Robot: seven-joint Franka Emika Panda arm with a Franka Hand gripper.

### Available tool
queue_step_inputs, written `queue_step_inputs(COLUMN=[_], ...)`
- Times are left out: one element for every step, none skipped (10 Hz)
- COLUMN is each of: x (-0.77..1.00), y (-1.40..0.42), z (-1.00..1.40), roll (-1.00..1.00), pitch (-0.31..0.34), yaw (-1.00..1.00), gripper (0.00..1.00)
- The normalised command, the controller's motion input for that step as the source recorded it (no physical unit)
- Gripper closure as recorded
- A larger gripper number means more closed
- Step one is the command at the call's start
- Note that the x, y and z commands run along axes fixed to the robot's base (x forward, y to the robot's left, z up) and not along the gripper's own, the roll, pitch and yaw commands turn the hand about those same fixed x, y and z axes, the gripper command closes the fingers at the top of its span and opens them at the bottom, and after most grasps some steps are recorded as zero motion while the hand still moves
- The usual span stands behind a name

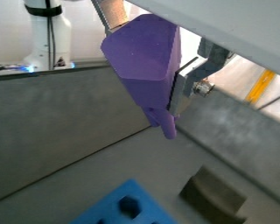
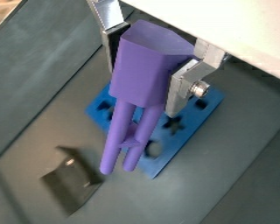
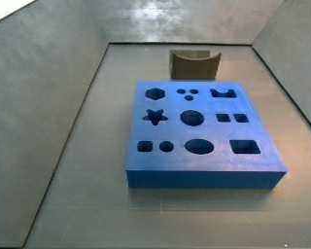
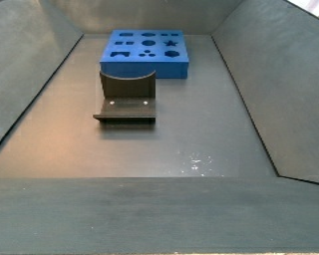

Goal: Pick up the 3 prong object. Move up. Rotate the 3 prong object. Place the 3 prong object on the fixture. Regrasp the 3 prong object. Move to above the board. Insert the 3 prong object.
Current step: Move to above the board, then insert the 3 prong object.

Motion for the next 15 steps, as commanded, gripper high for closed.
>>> queue_step_inputs(x=[-0.14,-0.11,-0.10,-0.09,-0.09,-0.08,-0.06,0.00,0.02,0.27,0.41,0.43,0.41,0.45,0.48], y=[0.00,0.02,0.04,0.05,0.05,0.03,0.03,-0.01,0.00,0.39,0.23,0.11,0.12,0.19,0.16], z=[0.02,0.02,0.01,0.01,0.01,0.01,0.00,0.00,-0.05,0.00,-0.14,-0.23,-0.26,-0.32,-0.33], roll=[-1.00,-1.00,-1.00,-0.81,-0.65,-0.40,-0.24,0.02,0.00,-0.23,-0.17,-0.21,-0.20,-0.18,-0.28], pitch=[-0.043,-0.053,-0.072,-0.077,-0.077,-0.071,-0.059,0.000,0.000,0.003,0.136,0.150,0.171,0.193,0.149], yaw=[-0.08,-0.08,-0.07,-0.05,-0.04,-0.02,-0.01,0.00,0.00,-0.26,-0.51,-0.59,-0.59,-0.51,-0.46], gripper=[1.00,1.00,1.00,1.00,1.00,1.00,1.00,1.00,1.00,1.00,1.00,1.00,1.00,1.00,1.00])
